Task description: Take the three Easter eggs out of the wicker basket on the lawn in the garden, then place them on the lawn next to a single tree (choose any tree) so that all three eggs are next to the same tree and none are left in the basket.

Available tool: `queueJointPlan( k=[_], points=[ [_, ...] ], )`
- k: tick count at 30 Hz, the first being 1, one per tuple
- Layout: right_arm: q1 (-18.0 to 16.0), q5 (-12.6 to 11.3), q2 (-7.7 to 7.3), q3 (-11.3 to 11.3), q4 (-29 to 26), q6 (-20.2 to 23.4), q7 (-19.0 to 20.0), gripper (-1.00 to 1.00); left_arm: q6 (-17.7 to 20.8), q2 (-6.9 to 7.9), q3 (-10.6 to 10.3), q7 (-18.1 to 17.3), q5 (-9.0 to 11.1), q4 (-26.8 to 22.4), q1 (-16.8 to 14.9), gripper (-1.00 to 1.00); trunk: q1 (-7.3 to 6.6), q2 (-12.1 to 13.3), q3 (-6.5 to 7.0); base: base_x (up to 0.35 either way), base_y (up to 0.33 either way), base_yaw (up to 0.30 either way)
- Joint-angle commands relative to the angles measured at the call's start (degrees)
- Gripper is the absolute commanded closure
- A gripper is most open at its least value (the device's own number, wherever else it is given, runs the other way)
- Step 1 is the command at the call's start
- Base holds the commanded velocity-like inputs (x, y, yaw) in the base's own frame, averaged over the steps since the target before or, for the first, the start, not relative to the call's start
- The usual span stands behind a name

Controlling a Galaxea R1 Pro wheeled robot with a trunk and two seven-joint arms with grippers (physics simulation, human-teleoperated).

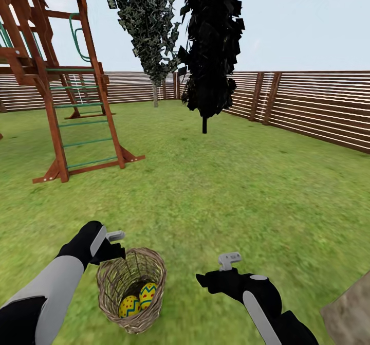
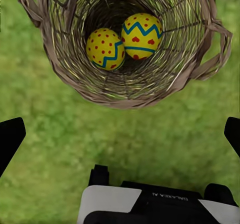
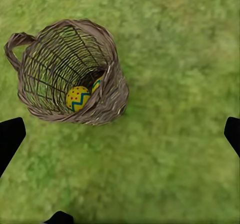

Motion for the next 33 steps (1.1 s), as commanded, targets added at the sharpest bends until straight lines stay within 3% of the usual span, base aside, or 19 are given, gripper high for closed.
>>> queueJointPlan(
  k=[1,33],
  points=[
    [-0.1,-0.6,-0.06,0.1,-0.1,0.1,-0.6,-1.00,0.2,0.00,0.2,0.4,0.5,-0.1,0.0,-1.00,0.00,0.0,-0.06,0.000,0.000,0.000],
    [-0.1,-0.5,0.02,0.2,0.1,0.1,-0.6,-1.00,0.2,-0.04,-0.2,-0.3,0.4,-0.5,0.1,-1.00,0.00,0.0,-0.06,0.096,0.010,0.000]
  ],
)
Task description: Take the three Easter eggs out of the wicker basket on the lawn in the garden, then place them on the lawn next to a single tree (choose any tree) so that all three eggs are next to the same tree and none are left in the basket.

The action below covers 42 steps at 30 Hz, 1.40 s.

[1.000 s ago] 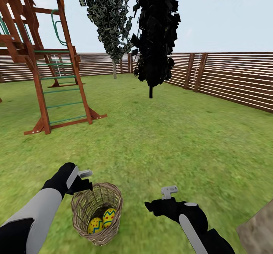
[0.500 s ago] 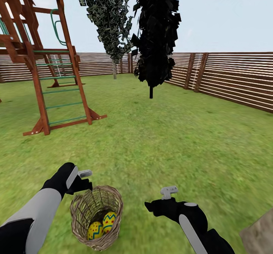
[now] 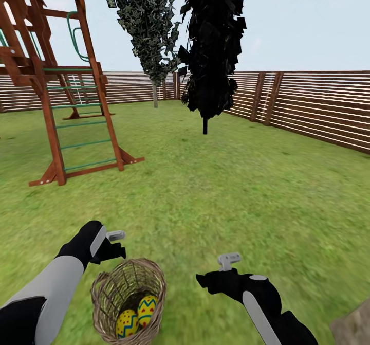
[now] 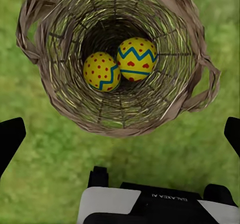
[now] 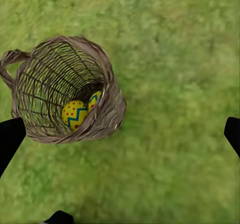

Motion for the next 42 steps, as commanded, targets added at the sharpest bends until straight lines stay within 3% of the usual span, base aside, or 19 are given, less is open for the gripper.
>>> queueJointPlan(
  k=[1,32,35,42],
  points=[
    [-0.1,-0.6,-0.05,0.1,-0.1,0.1,-0.6,-1.00,0.2,-0.03,0.2,0.4,0.4,-0.1,0.0,-1.00,0.02,0.0,-0.06,0.202,0.000,0.000],
    [-0.1,-0.6,-0.12,0.1,0.0,0.1,-0.6,-1.00,0.2,-0.16,0.2,0.5,0.5,-0.2,0.0,-1.00,0.02,0.0,-0.06,0.059,0.012,0.000],
    [-0.1,-0.6,-0.12,0.1,0.0,0.1,-0.6,-1.00,0.2,-0.17,0.2,0.7,0.5,-0.2,0.0,-1.00,0.68,-1.2,-0.60,0.000,0.000,0.000],
    [-0.1,-0.6,-0.10,0.1,0.0,0.1,-0.6,-1.00,0.2,-0.18,0.2,0.6,0.6,-0.2,0.0,-1.00,0.68,-1.2,-0.60,0.000,0.000,0.000]
  ],
)
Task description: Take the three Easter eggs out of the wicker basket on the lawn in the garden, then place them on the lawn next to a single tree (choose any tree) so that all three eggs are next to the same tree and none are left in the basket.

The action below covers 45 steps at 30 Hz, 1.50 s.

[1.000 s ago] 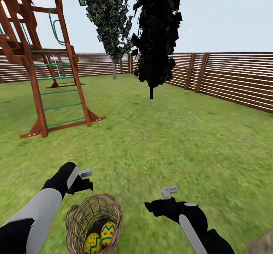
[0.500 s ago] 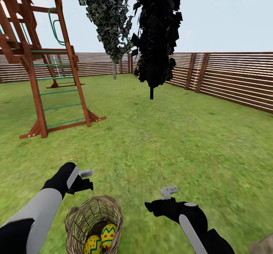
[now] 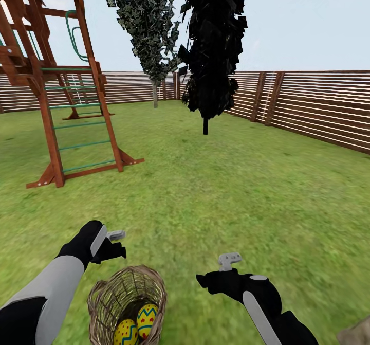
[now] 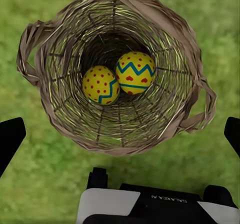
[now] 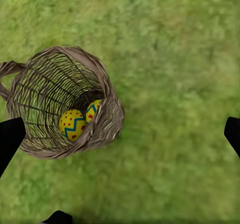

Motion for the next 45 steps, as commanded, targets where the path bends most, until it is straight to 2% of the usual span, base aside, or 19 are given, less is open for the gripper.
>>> queueJointPlan(
  k=[1,9,26,35,45],
  points=[
    [-0.1,-0.6,-0.04,0.1,-0.1,0.1,-0.6,-1.00,0.2,-0.03,0.2,0.4,0.5,0.0,0.0,-1.00,0.22,-0.4,-0.24,0.000,0.000,0.000],
    [-0.1,-0.6,0.00,0.1,-0.1,0.1,-0.6,-1.00,0.2,-0.07,0.2,0.3,0.5,-0.1,0.0,-1.00,0.22,-0.4,-0.24,0.000,0.000,0.000],
    [-0.1,-0.4,0.00,0.4,-0.1,0.1,-0.4,-1.00,0.2,-0.09,0.2,0.3,0.5,-0.1,0.0,-1.00,3.95,-7.3,-3.29,0.000,0.000,0.000],
    [-0.1,-0.3,0.00,0.3,-0.1,0.1,-0.2,-1.00,-0.3,-0.09,0.1,0.2,0.5,-0.2,0.0,-1.00,3.95,-7.3,-3.29,0.000,0.000,0.000],
    [-0.1,-0.3,-0.01,0.3,-0.1,0.1,-0.1,-1.00,-0.4,-0.09,0.1,0.3,0.5,-0.1,0.0,-1.00,6.15,-11.3,-5.09,0.000,0.000,0.000]
  ],
)
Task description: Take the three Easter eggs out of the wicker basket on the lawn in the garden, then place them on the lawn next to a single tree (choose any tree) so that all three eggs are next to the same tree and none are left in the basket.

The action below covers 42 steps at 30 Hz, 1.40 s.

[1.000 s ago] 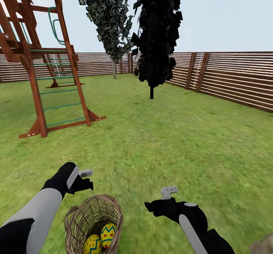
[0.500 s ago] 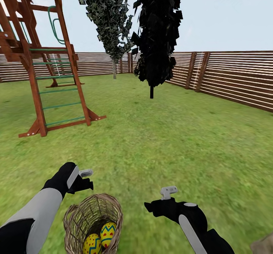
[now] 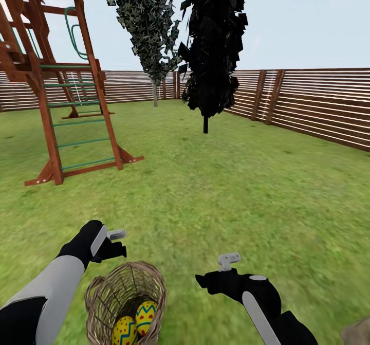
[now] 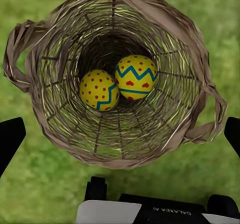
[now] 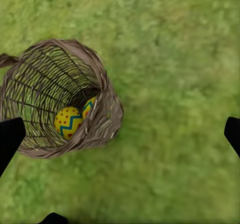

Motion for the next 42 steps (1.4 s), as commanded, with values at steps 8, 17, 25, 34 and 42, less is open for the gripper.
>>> queueJointPlan(
  k=[8,17,25,34,42],
  points=[
    [-0.1,-0.7,-0.10,0.1,-0.1,0.1,-0.5,-1.00,0.2,-0.01,0.1,0.4,0.5,0.0,-0.1,-1.00,1.76,-3.3,-1.50,0.000,0.000,0.000],
    [-0.1,-0.9,-0.15,0.1,-0.1,0.1,-0.4,-1.00,0.2,0.02,0.1,0.4,0.5,0.0,0.0,-1.00,3.74,-6.9,-3.11,0.000,0.000,0.000],
    [-0.1,-1.1,-0.14,0.0,-0.1,0.1,-0.7,-1.00,0.3,0.29,0.0,0.4,0.5,0.1,0.0,-1.00,5.50,-10.1,-4.55,0.000,0.000,0.000],
    [-0.1,-1.2,-0.16,-0.1,-0.1,0.1,-0.8,-1.00,0.7,0.68,-0.1,0.3,0.6,0.3,-0.1,-1.00,7.47,-13.7,-6.17,0.000,0.000,0.000],
    [-0.1,-1.1,-0.11,-0.1,-0.1,0.1,-0.8,-1.00,0.8,0.76,0.1,0.3,0.6,0.5,-0.1,-1.00,9.23,-16.9,-7.60,0.000,0.000,0.000]
  ],
)
